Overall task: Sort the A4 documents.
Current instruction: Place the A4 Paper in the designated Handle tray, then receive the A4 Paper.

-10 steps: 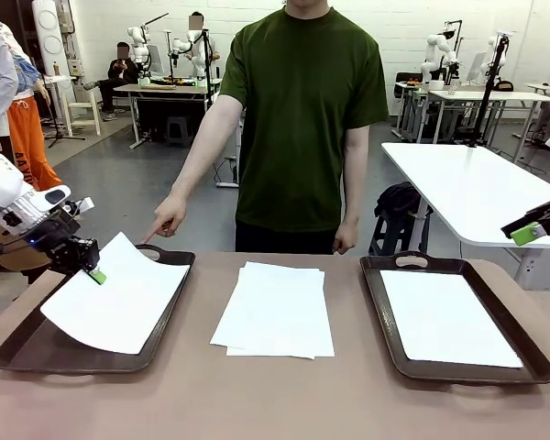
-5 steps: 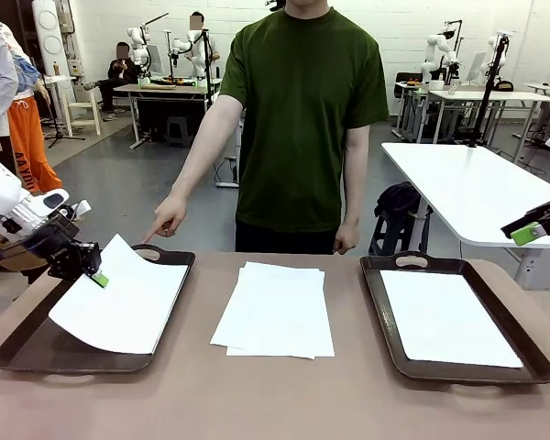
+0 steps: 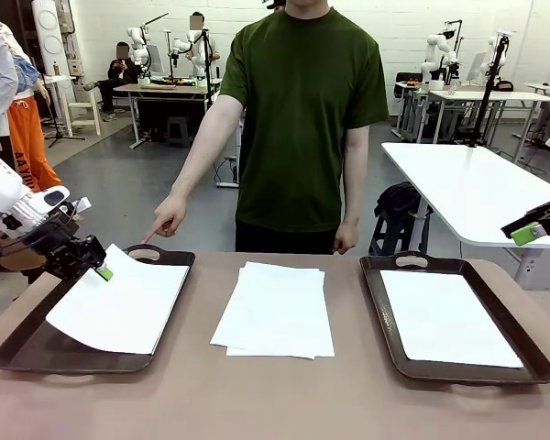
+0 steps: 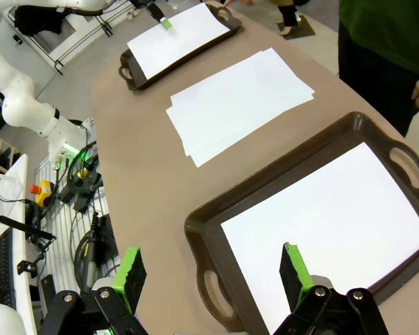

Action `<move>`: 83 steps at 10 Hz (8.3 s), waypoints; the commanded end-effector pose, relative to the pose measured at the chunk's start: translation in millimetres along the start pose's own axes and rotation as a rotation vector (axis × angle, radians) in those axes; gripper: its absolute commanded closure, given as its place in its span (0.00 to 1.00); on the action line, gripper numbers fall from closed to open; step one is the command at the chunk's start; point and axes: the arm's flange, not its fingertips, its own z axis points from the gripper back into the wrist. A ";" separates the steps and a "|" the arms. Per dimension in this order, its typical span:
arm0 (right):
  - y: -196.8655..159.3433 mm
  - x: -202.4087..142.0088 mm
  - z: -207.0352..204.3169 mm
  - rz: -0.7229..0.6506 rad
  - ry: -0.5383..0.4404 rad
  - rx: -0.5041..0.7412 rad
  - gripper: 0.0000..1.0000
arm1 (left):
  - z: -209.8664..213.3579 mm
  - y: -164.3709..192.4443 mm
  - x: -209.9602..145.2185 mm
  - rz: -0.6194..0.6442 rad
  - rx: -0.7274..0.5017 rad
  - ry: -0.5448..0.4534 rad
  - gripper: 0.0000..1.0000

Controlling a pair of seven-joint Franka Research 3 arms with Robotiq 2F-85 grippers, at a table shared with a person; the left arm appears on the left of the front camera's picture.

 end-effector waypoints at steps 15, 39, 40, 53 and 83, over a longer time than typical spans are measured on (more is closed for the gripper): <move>0.6 0.0 -0.6 0.006 0.000 0.005 0.00 | 4.7 4.2 4.9 -0.042 0.103 0.020 0.00; 0.6 0.0 -0.6 0.006 0.000 0.005 0.00 | 98.0 -167.5 -29.0 -1.038 -0.111 -0.314 0.00; 0.6 0.0 -0.6 0.006 0.000 0.005 0.00 | 97.3 -167.3 -28.6 -1.022 -0.114 -0.326 0.00; 0.6 0.0 -0.6 0.006 0.000 0.005 0.00 | 100.3 -163.3 -25.4 -1.012 -0.115 -0.321 0.00; 0.6 0.0 -0.6 0.006 0.000 0.005 0.00 | 100.3 -163.3 -25.4 -1.012 -0.115 -0.321 0.00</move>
